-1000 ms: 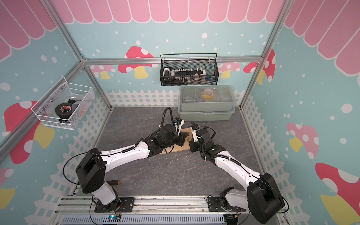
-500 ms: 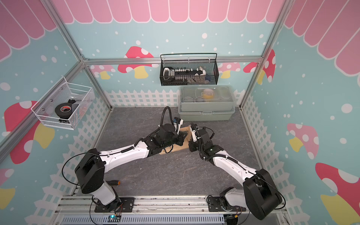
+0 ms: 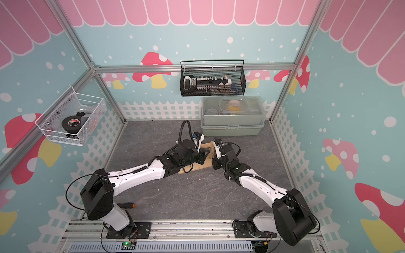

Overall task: Hang the necklace on the jewelry display stand
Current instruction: Hang the necklace on the stand.

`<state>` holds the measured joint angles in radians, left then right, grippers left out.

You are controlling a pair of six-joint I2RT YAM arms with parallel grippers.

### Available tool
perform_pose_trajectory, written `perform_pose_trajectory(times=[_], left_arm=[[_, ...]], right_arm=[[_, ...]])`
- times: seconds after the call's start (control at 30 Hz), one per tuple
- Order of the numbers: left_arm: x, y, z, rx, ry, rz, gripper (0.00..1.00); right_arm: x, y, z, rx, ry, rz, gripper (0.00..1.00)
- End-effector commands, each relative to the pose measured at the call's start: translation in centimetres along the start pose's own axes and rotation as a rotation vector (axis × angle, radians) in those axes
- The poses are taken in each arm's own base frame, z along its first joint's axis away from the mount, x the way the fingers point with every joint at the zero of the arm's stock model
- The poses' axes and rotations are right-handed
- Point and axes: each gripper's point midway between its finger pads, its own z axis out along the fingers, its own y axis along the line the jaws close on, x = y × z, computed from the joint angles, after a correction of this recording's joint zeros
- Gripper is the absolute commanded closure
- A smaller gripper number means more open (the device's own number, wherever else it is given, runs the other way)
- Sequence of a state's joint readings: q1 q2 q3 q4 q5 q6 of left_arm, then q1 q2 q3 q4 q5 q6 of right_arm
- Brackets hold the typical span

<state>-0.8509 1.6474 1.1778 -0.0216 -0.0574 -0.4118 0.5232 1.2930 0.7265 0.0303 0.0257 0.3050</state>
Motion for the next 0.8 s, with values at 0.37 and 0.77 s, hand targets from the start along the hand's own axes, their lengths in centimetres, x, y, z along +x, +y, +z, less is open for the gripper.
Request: perform_pose_trajectory(times=[0.37,0.77], left_arm=[[-0.6,0.8,-0.6,-0.034,-0.010,-0.004,0.75],[-0.7,-0.1,-1.4,0.000,0.010,-0.008,0.67]], right_arm=[[0.7,-0.1,0.3,-0.007,0.013,-0.004,0.88],[-0.8,-0.8,-1.6,-0.049,-0.003,-0.020,0.79]])
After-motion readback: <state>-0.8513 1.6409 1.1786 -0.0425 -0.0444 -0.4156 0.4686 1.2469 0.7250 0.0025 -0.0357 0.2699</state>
